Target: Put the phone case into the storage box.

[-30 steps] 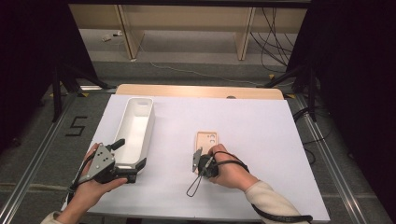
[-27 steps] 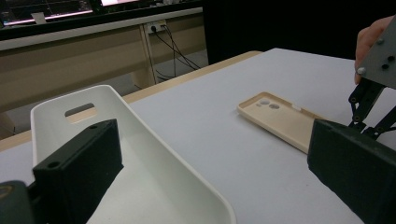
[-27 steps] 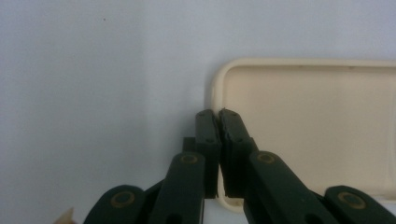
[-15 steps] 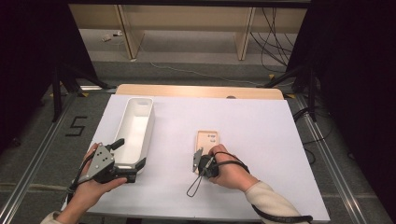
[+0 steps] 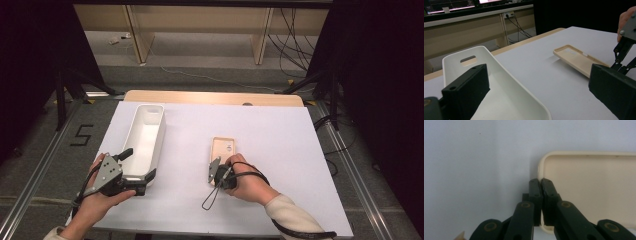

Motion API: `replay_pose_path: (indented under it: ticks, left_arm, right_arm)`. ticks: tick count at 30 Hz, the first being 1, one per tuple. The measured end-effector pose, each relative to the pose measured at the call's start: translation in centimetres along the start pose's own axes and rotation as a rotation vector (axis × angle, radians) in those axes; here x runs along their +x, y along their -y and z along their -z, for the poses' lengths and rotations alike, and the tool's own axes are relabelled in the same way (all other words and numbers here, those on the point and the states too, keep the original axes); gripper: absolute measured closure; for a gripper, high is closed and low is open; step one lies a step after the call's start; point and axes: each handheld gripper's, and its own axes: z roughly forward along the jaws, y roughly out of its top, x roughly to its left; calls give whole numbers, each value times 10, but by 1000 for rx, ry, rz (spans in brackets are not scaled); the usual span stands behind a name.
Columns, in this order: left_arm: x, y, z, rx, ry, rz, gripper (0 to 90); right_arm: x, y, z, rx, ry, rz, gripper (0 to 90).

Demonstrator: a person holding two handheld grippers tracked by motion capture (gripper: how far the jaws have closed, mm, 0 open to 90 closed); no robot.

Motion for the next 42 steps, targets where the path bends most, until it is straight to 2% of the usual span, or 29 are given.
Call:
replay_pose_path:
  ticks: [1, 3, 5, 6, 8, 9, 11, 14, 17, 18, 20, 22, 23, 34, 41, 42]
  left_arm:
    - [0, 0, 0, 0, 0, 1, 27]
    - [0, 0, 0, 0, -1, 1, 28]
    - [0, 0, 0, 0, -1, 0, 27]
    - [0, 0, 0, -1, -1, 1, 27]
    - [0, 0, 0, -2, -2, 3, 28]
    - [0, 0, 0, -2, -3, 5, 28]
    - [0, 0, 0, -3, -5, 4, 28]
    - [1, 0, 0, -3, -7, 5, 28]
    - [1, 0, 0, -3, -8, 4, 28]
    - [1, 0, 0, -2, -8, 5, 28]
    - [1, 0, 0, 2, -3, 19, 28]
    - [1, 0, 0, -4, -2, 18, 28]
    - [1, 0, 0, -6, -1, 19, 29]
    - [2, -1, 0, -1, -10, 23, 29]
    - [2, -1, 0, -2, -10, 22, 29]
    - [2, -2, 0, -2, -10, 21, 29]
  right_arm:
    - [-2, 1, 1, 3, 9, 28, 885]
    - [0, 1, 3, -17, 0, -8, 885]
    - [-2, 2, 5, -32, 11, 7, 886]
    - [-1, 2, 6, -37, 7, -10, 886]
    - [-2, 2, 9, -59, 14, 4, 886]
    - [-1, 3, 10, -68, 15, -14, 886]
    - [-2, 3, 12, -85, 14, -3, 886]
    - [-2, 3, 16, -115, 13, -16, 886]
    - [-2, 4, 19, -142, 27, -9, 886]
    - [-1, 4, 20, -166, 17, -22, 886]
    - [-1, 4, 22, -198, 33, -12, 886]
    - [-1, 5, 24, -218, 48, -31, 886]
    - [-1, 5, 24, -238, 68, -26, 886]
    - [-1, 6, 27, -347, 49, -58, 886]
    - [-1, 7, 28, -402, 74, -66, 886]
    - [0, 7, 28, -404, 64, -78, 886]
